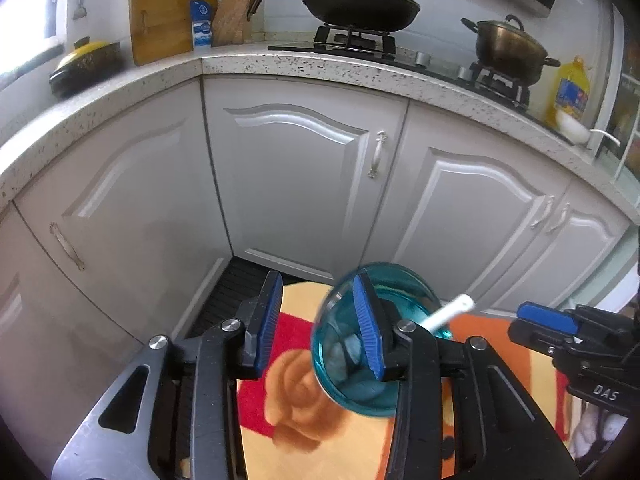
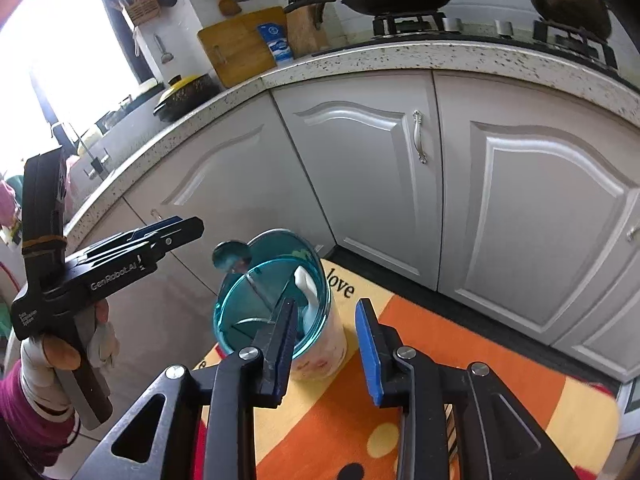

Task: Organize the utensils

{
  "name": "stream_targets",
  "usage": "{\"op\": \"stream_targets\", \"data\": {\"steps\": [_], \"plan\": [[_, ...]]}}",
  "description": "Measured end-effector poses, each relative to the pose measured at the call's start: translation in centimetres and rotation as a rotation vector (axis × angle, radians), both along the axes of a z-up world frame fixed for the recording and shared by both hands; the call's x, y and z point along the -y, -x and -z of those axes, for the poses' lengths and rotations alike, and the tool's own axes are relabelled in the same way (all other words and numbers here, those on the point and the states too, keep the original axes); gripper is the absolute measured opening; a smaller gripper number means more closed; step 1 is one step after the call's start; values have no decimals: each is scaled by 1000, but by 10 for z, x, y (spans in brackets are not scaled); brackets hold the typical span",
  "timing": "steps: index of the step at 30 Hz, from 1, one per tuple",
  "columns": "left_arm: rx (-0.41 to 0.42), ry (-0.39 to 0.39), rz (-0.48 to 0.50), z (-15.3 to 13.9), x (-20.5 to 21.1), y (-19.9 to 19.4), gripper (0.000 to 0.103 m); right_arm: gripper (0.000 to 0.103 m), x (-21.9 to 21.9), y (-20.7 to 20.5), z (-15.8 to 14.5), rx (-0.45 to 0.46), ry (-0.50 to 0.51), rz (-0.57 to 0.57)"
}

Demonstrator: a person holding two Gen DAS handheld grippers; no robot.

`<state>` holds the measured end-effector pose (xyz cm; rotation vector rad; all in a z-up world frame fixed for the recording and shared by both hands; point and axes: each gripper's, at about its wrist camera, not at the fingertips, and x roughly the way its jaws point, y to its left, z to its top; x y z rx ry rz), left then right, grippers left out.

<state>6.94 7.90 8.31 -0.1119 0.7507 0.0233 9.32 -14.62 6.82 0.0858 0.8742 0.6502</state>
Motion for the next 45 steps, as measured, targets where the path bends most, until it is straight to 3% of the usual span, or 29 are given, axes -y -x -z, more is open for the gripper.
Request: {"op": "stream_targets", "data": {"steps": [16, 28, 33, 43, 45], "plan": [[15, 6, 77, -8, 42, 43, 36, 36, 20, 45, 0, 11, 15, 39], [-31, 26, 173, 9, 92, 59, 37, 40, 64, 77, 14, -15, 55, 102], [-79, 71, 213, 25, 105, 63, 37, 41, 87, 83, 32, -53, 67, 142], [-236, 169, 275, 80, 124, 58, 37, 41, 117, 66, 98, -184, 57, 194], [-262, 185, 288, 91, 132, 55, 37, 36, 118, 62, 108, -207, 55, 193]]}}
